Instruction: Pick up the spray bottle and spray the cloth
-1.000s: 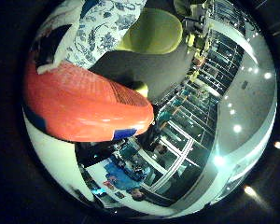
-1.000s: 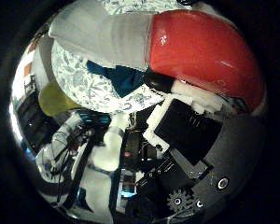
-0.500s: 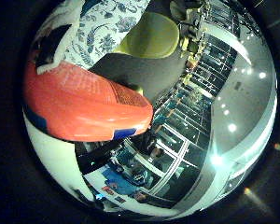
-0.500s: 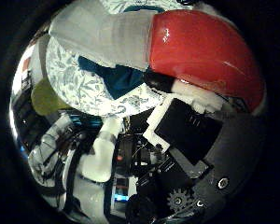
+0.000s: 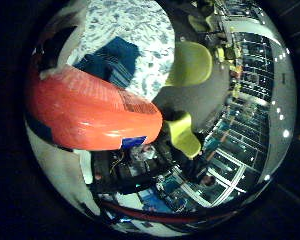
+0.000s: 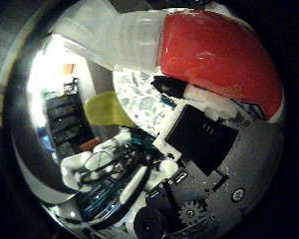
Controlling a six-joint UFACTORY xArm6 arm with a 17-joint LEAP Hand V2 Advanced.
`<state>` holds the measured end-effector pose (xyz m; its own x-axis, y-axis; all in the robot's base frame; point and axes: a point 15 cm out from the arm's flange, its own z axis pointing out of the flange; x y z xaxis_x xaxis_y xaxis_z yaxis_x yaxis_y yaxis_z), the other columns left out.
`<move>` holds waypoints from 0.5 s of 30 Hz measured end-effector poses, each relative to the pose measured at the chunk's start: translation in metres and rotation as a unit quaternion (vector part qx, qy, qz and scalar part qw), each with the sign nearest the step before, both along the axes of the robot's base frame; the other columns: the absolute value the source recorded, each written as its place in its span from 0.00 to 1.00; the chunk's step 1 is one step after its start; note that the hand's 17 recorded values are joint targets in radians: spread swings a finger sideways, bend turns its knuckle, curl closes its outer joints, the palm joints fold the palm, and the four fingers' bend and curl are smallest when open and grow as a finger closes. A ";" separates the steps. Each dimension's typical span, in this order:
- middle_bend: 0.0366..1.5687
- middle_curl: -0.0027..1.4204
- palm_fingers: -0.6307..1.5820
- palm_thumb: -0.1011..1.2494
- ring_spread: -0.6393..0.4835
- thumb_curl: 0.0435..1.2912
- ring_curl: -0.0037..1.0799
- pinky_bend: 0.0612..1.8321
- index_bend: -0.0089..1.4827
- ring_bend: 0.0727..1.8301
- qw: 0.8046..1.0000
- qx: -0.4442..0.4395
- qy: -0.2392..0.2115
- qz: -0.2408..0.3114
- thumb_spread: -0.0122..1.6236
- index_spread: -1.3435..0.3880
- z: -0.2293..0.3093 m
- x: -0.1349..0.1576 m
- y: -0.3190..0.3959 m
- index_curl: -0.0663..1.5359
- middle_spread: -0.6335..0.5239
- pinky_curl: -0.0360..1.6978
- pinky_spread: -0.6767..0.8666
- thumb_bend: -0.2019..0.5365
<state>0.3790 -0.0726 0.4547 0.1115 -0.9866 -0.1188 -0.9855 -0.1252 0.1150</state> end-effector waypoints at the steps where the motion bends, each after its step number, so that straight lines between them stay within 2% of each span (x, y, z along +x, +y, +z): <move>1: 0.89 0.46 0.80 0.85 0.36 0.34 0.78 0.54 0.78 0.72 1.000 0.016 -0.004 0.000 0.73 0.66 0.001 0.002 0.009 0.56 0.48 0.82 0.32 0.26; 5: 0.89 0.46 0.80 0.86 0.36 0.34 0.78 0.54 0.79 0.72 0.995 0.100 -0.024 0.010 0.73 0.66 0.010 0.012 0.053 0.56 0.48 0.82 0.32 0.26; 9: 0.90 0.46 0.80 0.87 0.36 0.34 0.78 0.54 0.79 0.72 0.981 0.187 -0.039 0.016 0.73 0.66 0.020 0.019 0.086 0.56 0.48 0.82 0.32 0.26; 13: 0.90 0.46 0.80 0.88 0.36 0.35 0.78 0.55 0.79 0.72 0.971 0.237 -0.019 0.001 0.73 0.66 -0.004 0.018 0.097 0.56 0.48 0.82 0.32 0.26; 15: 0.90 0.46 0.80 0.88 0.36 0.35 0.78 0.55 0.79 0.72 0.963 0.269 -0.024 -0.004 0.72 0.66 -0.015 0.018 0.111 0.56 0.48 0.82 0.32 0.26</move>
<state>0.3973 0.0380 0.4396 0.1220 -0.7843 -0.6082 -0.9893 -0.1458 -0.0105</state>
